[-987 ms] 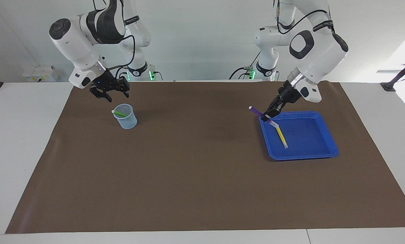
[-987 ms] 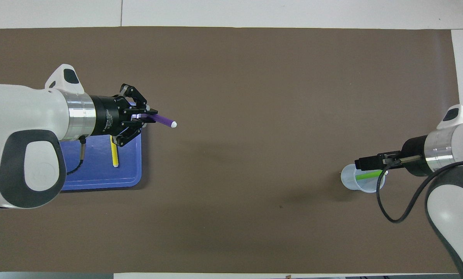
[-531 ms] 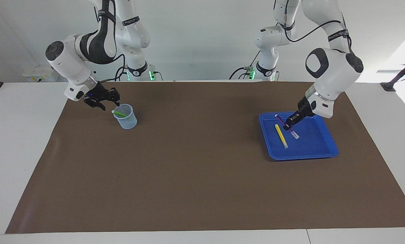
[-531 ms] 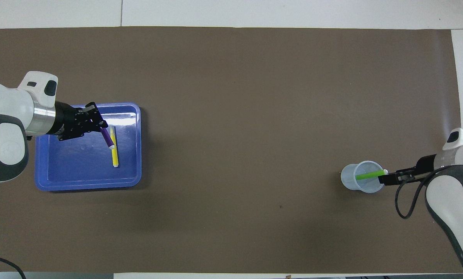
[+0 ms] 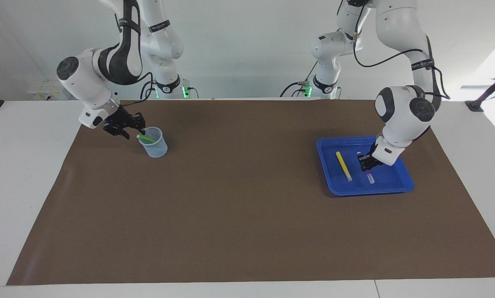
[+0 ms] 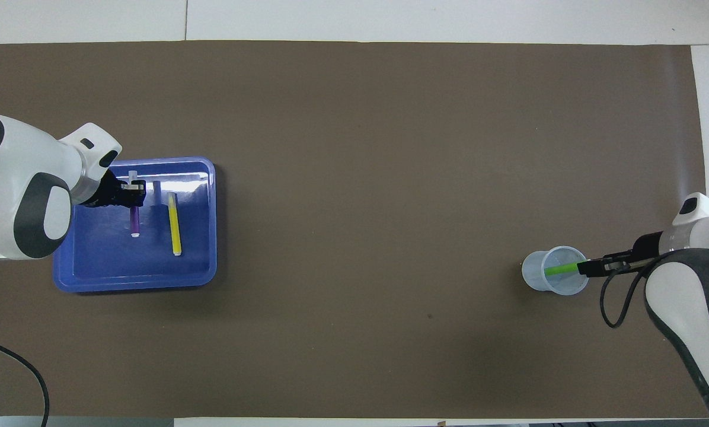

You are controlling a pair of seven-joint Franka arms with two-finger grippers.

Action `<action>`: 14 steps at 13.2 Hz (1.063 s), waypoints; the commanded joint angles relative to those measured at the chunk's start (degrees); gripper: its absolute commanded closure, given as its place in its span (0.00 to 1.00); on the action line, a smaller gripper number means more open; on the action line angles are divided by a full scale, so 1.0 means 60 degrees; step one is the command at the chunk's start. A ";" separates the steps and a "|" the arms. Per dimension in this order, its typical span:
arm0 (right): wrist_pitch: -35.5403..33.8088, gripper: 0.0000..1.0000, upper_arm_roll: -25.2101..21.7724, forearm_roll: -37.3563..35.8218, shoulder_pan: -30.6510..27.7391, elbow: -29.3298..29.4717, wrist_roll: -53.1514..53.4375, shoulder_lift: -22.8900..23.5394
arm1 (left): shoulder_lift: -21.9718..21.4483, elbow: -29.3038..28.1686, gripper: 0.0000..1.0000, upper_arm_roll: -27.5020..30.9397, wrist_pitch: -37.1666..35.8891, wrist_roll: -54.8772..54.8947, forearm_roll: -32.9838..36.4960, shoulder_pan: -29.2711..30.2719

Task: Right arm passes pens to left for tray arrangement
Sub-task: 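Lower the purple pen into the blue tray and open the left gripper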

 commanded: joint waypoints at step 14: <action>0.0209 0.44 0.0173 0.0319 -0.0053 0.0082 0.0773 0.0167 | 0.0005 -0.0621 1.00 -0.0052 -0.0166 -0.0853 0.0458 0.0183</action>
